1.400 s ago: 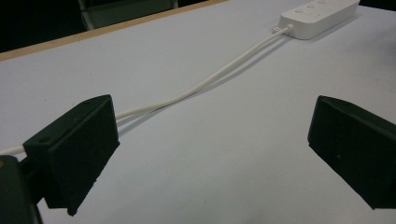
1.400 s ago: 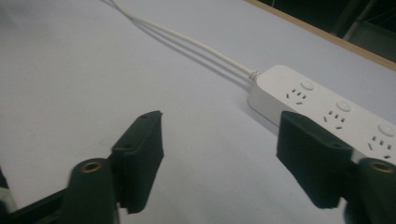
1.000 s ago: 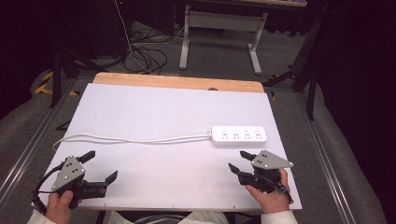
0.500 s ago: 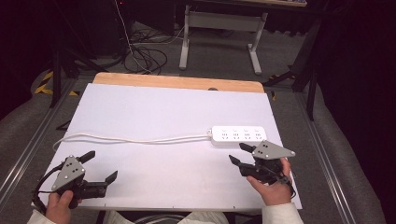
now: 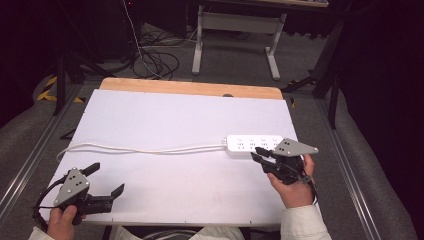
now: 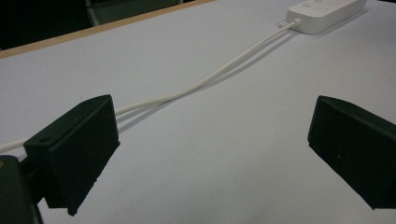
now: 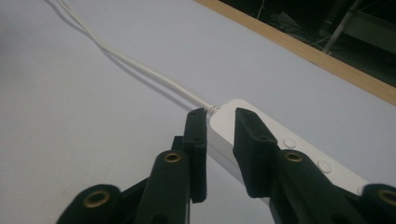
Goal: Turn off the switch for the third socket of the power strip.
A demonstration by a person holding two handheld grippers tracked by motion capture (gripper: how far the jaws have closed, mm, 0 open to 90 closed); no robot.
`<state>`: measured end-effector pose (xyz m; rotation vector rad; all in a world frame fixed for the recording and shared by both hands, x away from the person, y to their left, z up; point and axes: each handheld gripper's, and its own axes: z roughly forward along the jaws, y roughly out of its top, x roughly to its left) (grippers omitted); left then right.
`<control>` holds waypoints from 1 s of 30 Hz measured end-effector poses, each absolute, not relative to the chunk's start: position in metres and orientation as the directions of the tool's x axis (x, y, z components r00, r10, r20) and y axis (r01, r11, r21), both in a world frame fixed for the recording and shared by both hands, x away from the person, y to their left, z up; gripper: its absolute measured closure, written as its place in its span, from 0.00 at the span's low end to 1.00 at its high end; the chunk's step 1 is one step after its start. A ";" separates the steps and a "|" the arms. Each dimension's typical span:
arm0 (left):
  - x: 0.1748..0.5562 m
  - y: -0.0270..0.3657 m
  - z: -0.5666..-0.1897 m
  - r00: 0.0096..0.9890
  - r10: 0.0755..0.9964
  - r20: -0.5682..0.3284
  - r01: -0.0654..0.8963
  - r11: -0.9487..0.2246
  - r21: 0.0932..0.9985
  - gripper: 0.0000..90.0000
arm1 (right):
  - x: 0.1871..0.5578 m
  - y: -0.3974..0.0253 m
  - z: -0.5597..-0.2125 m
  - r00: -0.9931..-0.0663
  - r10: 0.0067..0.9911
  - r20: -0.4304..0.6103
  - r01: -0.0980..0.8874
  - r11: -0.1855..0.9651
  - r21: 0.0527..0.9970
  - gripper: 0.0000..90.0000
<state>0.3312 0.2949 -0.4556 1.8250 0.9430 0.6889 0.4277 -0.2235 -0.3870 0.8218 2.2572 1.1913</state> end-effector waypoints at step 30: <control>0.331 0.295 -0.456 0.545 0.836 0.064 0.313 -0.274 0.909 0.03 | 0.506 -0.244 -0.400 -0.565 0.823 -0.063 0.460 0.378 0.803 1.00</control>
